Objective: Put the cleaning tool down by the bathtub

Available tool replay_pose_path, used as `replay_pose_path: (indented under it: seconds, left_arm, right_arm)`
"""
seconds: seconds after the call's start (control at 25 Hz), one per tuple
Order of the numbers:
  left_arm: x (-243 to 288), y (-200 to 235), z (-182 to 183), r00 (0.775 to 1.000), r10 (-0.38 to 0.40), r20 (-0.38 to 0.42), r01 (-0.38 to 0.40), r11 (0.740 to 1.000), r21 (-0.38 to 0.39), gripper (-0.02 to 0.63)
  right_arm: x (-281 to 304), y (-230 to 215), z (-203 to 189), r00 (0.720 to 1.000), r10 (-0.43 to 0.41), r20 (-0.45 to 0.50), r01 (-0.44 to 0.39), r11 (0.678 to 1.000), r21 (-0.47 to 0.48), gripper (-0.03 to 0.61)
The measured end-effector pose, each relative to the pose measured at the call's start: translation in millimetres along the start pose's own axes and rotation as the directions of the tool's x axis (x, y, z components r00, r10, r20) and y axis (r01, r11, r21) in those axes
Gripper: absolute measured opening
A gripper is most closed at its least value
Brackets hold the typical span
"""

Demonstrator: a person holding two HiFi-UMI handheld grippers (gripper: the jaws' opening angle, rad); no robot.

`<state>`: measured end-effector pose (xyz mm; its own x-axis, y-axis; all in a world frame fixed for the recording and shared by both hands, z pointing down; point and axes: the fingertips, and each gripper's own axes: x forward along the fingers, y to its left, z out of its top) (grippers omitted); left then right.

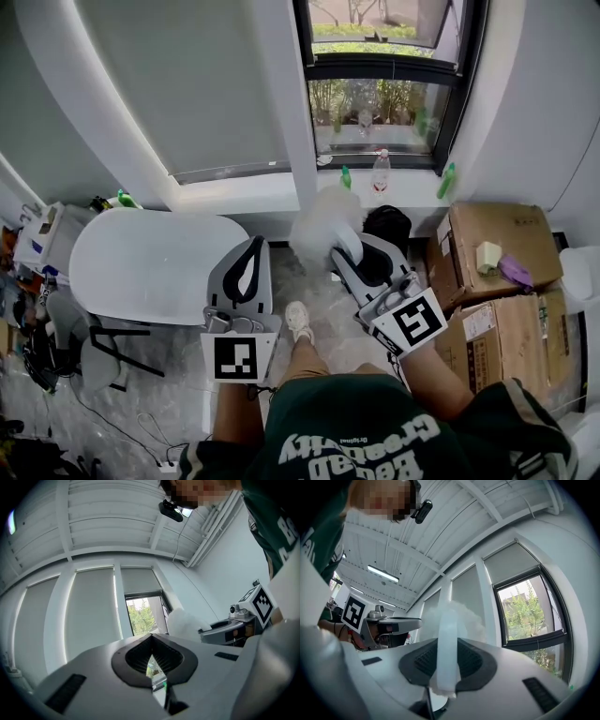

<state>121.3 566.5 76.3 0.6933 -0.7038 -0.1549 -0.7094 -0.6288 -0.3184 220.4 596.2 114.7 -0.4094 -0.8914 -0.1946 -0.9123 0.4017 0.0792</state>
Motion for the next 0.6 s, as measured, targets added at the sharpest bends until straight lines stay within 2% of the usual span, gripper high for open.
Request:
replay_pose_path:
  seconds: [0.16,0.44,0.6]
  left_arm:
    - [26.9,10.3,-2.9,1.0,-0.013,0.028,0.013,1.0,0.003,0.008]
    - [71.4,42.8,-36.5,0.999,-0.016,0.036,0.016,1.0,-0.021,0.008]
    - [107.1,85.2,-61.1,0.998,0.03,0.061,-0.03,1.0,-0.009,0.006]
  right_arm:
    - [15.5,-19.2,-0.8,1.0,-0.015,0.014,0.015,1.0,-0.007,0.092]
    - [60.5,-45.1,-24.0,1.0,-0.032,0.0,0.032,0.999,-0.029,0.092]
    - [109.9,-61.6,-42.3,1.0,-0.029,0.001,0.029,0.999,-0.031,0.092]
